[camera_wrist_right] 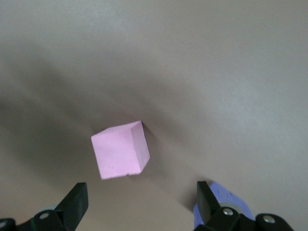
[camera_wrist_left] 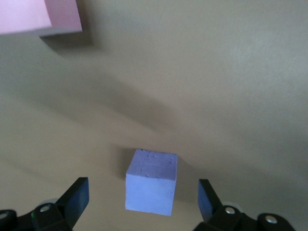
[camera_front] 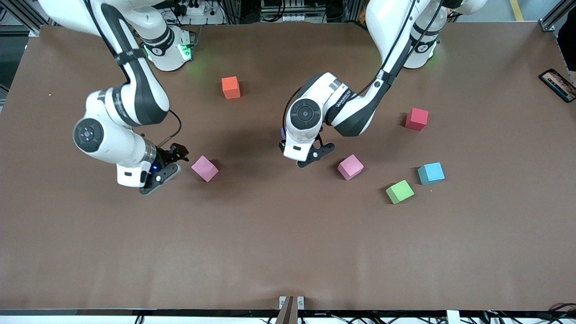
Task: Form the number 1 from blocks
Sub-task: 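Grasp the purple block with the left gripper while the right gripper grasps the pink block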
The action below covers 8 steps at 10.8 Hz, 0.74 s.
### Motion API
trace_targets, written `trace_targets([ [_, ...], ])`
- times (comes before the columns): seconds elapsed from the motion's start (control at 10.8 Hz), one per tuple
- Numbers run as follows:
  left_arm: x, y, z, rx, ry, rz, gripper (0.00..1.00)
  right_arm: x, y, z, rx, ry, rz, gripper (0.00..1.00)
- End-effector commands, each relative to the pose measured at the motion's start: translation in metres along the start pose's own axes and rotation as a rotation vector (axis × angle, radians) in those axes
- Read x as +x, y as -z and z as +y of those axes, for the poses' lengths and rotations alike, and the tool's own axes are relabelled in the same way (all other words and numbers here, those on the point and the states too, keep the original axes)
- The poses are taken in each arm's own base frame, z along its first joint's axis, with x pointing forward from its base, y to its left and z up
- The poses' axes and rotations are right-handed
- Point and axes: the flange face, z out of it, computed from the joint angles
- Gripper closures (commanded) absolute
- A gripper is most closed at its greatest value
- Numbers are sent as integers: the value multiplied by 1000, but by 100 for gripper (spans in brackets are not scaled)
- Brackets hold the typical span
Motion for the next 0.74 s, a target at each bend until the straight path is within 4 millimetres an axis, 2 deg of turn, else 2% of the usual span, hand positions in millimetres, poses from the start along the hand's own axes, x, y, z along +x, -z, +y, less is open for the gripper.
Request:
trace_targets([
  [0.0,-14,-26,14,-31,71,-1,0,-8,-33,3,75,-8,21,0],
  [0.09,-16,-31,15,-26,77,-6,0,-9,-50,0,108,-29,9,0],
  [0.19,-28,-41,14,-6,60,-7,0,-10,-61,-1,119,-35,-4,0],
  [0.37,-39,-59,10,25,38,-10,0,-13,-66,-4,123,-28,-15,0],
  [0.65,-39,-71,11,21,62,-40,0,-11,-68,-7,122,-2,-14,0],
])
